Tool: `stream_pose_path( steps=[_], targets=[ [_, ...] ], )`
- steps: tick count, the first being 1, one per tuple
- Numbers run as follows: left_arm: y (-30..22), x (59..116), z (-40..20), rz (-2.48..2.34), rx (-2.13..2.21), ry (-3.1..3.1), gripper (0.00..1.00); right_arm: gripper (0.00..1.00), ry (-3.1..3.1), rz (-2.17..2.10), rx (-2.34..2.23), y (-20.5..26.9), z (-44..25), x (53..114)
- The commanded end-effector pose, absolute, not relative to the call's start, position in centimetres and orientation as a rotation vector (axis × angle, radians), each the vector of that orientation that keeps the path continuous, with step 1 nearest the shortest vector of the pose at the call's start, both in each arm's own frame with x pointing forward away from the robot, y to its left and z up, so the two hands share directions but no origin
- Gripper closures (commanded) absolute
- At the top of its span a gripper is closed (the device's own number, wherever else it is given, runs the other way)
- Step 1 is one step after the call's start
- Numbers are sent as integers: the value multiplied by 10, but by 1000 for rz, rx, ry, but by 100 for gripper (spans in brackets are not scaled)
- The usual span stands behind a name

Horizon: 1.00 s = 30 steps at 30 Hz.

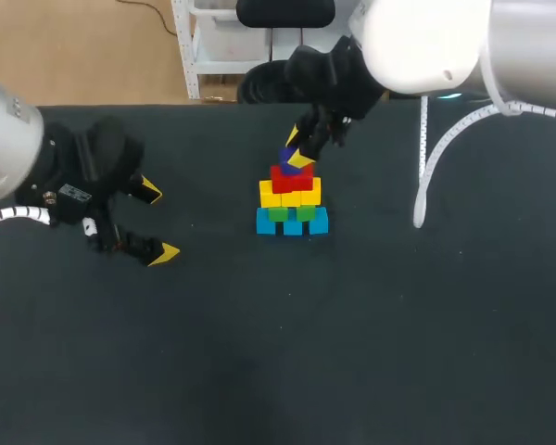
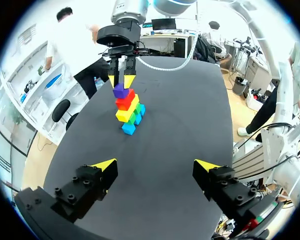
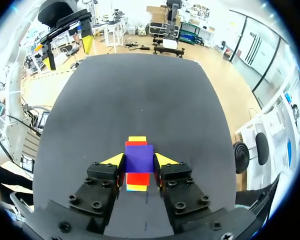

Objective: Place the blue cubes, place green cubes on the blue cubes, place the yellow cubes on the green cubes, then place the red cubes on the yellow cubes, and place purple cube on the red cubes.

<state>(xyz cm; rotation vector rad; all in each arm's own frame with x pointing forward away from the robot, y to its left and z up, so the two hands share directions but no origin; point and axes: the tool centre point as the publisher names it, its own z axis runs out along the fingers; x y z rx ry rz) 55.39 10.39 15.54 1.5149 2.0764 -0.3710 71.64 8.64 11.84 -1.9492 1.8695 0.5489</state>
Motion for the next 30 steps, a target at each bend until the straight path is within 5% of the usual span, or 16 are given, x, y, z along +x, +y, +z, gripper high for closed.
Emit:
stream_pose_path(
  steps=[1,26,30],
  targets=[
    [104,555,155,-372,1516,2075,0,69,1868,549,-1952,87,119,717],
    [104,555,155,-372,1516,2075,0,53,1861,542,-1951,85,123,712],
    [104,555,155,-372,1516,2075,0,34,1864,534,-1944,81,126,712]
  ],
)
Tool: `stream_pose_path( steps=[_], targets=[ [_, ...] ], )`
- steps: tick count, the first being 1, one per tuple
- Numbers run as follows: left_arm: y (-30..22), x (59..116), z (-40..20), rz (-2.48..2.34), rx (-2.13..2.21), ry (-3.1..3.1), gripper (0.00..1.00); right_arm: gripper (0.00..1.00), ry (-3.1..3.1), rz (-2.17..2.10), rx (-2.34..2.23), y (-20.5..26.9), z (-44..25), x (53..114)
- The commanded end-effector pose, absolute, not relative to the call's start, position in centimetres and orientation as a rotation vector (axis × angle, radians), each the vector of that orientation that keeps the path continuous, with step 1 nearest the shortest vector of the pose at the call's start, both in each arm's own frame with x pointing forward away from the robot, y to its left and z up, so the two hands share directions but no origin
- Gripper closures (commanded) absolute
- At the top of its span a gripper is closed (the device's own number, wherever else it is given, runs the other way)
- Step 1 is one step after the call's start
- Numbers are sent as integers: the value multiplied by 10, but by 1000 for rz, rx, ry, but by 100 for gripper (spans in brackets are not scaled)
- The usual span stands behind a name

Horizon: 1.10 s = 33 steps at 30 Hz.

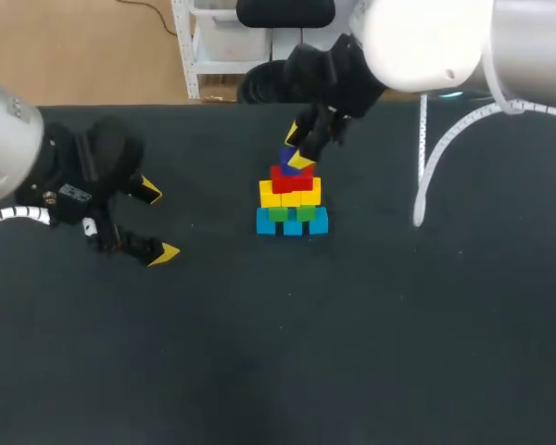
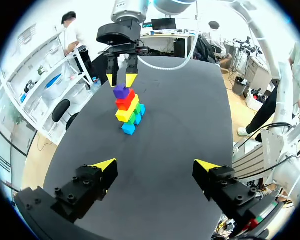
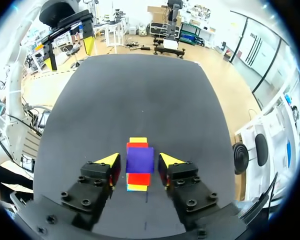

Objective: Place the blue cubes, place green cubes on the blue cubes, place the yellow cubes on the green cubes, then place the red cubes on the yellow cubes, and place purple cube on the red cubes.

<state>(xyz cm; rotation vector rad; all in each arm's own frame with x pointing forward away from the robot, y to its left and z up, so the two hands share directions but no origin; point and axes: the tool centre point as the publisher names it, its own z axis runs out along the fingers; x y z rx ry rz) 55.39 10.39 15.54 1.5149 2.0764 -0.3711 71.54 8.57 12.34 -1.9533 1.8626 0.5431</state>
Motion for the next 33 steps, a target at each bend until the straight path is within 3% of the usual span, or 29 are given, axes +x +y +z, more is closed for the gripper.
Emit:
stream_pose_path(
  steps=[1,6,13,25,33],
  targets=[
    [104,555,155,-372,1516,2075,0,29,1865,532,-1941,80,126,712],
    [104,555,155,-372,1516,2075,0,0,1858,520,-1920,75,136,711],
    [104,555,155,-372,1516,2075,0,0,1853,493,-1845,56,154,702],
    [104,555,155,-372,1516,2075,0,0,1877,516,-1341,-3,173,685],
    [104,555,155,-372,1516,2075,0,0,1861,566,-1280,-9,174,676]
  ],
)
